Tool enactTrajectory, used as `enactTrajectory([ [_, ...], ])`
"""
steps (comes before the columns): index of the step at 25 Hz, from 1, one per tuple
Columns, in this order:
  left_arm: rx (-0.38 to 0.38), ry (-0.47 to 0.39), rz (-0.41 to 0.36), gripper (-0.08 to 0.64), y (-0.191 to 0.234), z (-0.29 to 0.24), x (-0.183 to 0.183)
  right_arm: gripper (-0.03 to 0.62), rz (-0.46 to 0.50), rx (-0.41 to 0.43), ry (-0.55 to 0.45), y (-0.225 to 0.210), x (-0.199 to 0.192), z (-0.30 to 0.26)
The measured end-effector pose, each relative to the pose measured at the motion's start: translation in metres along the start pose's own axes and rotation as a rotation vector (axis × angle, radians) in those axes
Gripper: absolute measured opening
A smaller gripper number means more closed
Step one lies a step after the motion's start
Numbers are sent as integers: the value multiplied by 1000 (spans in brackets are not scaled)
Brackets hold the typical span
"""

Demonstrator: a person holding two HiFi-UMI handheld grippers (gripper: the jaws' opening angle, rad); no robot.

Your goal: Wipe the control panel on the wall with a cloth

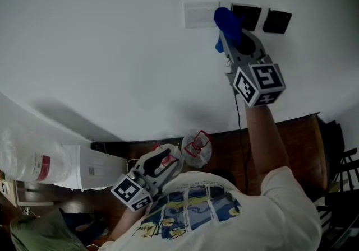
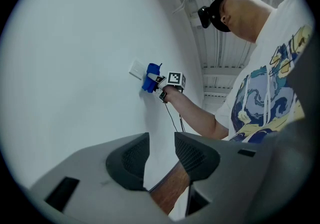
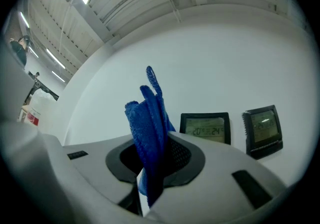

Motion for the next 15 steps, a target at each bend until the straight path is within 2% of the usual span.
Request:
enactTrajectory([
  [4, -5, 5, 18, 140, -5, 3, -6, 89, -21, 44, 0, 9, -1, 19],
  [8, 40, 19, -31, 141, -15, -3, -4, 89, -49, 111, -3, 14, 1, 52],
  [15, 150, -31, -43, 141, -82, -51, -8, 89, -107, 328, 29, -4, -17, 171],
])
Point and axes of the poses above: the fingertips, and each gripper's own axes: z backward along the fingers, y to its left, x out of its top, the point moved 8 cm from there along z, backward along the fingers, and after that the axes turned 3 degrees about y, right-handed, at the moved point
